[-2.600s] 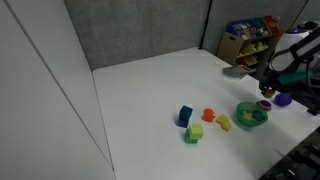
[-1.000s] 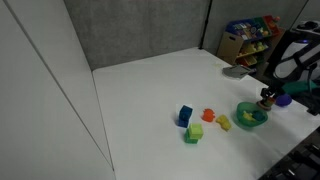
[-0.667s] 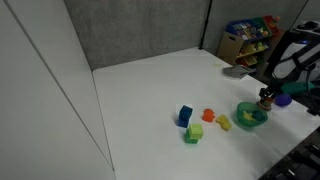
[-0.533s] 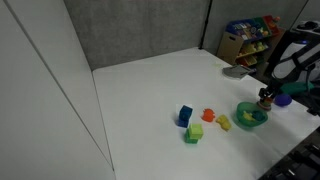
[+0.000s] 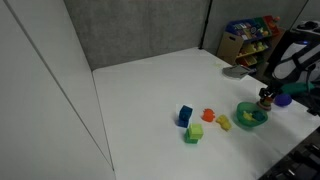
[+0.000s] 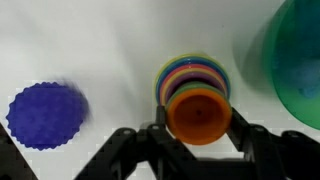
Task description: Put the small cups onto the stack of cups
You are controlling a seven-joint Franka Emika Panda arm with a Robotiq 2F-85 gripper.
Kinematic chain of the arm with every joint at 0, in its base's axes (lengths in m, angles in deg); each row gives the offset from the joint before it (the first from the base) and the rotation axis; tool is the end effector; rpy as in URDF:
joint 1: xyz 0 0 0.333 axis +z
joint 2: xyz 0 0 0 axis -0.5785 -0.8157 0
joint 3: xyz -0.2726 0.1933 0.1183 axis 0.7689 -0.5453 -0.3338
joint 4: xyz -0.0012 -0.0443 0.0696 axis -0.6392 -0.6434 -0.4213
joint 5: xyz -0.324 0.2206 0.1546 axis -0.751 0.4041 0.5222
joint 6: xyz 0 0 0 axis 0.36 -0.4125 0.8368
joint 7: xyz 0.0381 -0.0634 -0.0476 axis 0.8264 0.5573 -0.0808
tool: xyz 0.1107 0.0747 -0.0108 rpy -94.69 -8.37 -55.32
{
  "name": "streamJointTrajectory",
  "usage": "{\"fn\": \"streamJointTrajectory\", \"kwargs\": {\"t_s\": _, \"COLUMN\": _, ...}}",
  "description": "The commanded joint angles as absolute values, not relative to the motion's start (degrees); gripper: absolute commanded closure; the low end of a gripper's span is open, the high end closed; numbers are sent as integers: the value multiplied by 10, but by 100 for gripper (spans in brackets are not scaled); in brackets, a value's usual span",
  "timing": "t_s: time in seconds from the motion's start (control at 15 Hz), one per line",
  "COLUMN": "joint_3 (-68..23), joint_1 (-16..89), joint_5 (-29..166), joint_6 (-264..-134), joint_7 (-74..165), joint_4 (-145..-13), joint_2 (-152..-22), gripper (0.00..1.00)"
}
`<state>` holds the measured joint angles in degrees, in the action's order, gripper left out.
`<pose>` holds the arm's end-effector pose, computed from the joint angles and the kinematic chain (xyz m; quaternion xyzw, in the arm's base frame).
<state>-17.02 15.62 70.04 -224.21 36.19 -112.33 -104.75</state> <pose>0.4996 -0.2859 0.0897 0.9818 -0.1830 -0.0117 0.0497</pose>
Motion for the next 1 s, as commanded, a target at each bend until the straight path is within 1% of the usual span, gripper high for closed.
{"fn": "streamJointTrajectory", "kwargs": {"t_s": 0.0, "joint_3": -175, "joint_1": 145, "joint_5": 709, "joint_6": -2253, "joint_7": 340, "joint_4": -1125, "joint_2": -1044, "gripper": 8}}
{"fn": "streamJointTrajectory", "kwargs": {"t_s": 0.07, "joint_3": -175, "joint_1": 145, "joint_5": 709, "joint_6": -2253, "joint_7": 339, "joint_4": -1125, "joint_2": -1044, "gripper": 1}}
{"fn": "streamJointTrajectory", "kwargs": {"t_s": 0.13, "joint_3": -175, "joint_1": 145, "joint_5": 709, "joint_6": -2254, "joint_7": 339, "joint_4": -1125, "joint_2": -1044, "gripper": 0}}
{"fn": "streamJointTrajectory", "kwargs": {"t_s": 0.53, "joint_3": -153, "joint_1": 175, "joint_5": 688, "joint_6": -2226, "joint_7": 354, "joint_4": -1124, "joint_2": -1028, "gripper": 0}}
{"fn": "streamJointTrajectory", "kwargs": {"t_s": 0.93, "joint_3": -110, "joint_1": 242, "joint_5": 634, "joint_6": -2203, "joint_7": 369, "joint_4": -1156, "joint_2": -965, "gripper": 0}}
